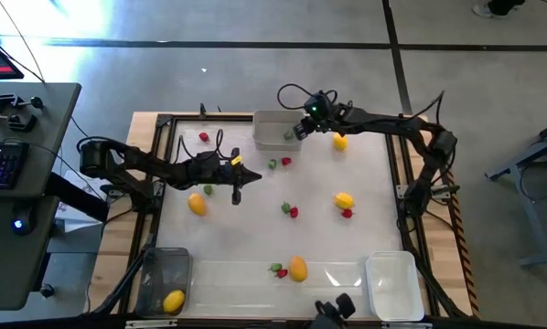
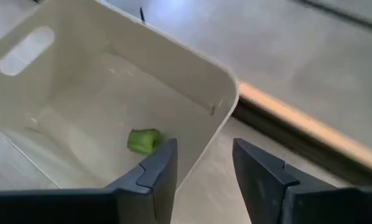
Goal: Sort produce into baskets
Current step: Adjust the gray bin
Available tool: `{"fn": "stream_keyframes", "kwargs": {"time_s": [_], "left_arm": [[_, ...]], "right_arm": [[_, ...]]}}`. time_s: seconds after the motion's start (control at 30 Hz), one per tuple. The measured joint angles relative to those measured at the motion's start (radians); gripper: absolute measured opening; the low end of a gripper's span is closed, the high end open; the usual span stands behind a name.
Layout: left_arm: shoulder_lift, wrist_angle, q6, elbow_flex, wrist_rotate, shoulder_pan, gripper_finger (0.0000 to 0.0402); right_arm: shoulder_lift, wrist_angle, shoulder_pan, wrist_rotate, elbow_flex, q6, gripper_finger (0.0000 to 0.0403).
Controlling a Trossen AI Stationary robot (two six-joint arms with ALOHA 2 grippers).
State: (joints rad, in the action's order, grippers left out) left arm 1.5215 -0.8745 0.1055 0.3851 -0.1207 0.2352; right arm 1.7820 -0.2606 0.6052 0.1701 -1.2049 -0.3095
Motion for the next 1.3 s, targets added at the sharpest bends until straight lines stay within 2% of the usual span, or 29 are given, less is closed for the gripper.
{"fn": "stream_keyframes", "kwargs": {"time_s": [0.07,0.3,0.4,0.57,0.63,1.03,1.3], "left_arm": [[0.0,0.0,0.0,0.0,0.0,0.0,0.0],[0.0,0.0,0.0,0.0,0.0,0.0,0.0],[0.0,0.001,0.0,0.0,0.0,0.0,0.0],[0.0,0.002,0.001,0.0,0.0,0.0,0.0],[0.0,0.003,0.001,0.0,0.0,0.0,0.0],[0.0,0.016,0.003,0.0,0.0,0.0,0.0],[0.0,0.016,-0.014,0.0,0.025,0.0,0.0]], "right_arm": [[0.019,0.009,0.01,-0.029,0.0,-0.009,0.0148],[0.072,0.06,0.037,-0.035,0.0,-0.025,0.0137],[0.083,0.082,0.043,-0.074,0.0,-0.004,0.0108],[0.083,0.108,0.044,-0.066,0.001,0.014,0.0025],[0.083,0.119,0.043,-0.064,0.001,0.022,0.0007],[0.083,0.175,0.034,0.031,0.002,-0.007,0.0002],[0.083,0.133,0.026,0.149,0.002,-0.197,0.0001]]}}
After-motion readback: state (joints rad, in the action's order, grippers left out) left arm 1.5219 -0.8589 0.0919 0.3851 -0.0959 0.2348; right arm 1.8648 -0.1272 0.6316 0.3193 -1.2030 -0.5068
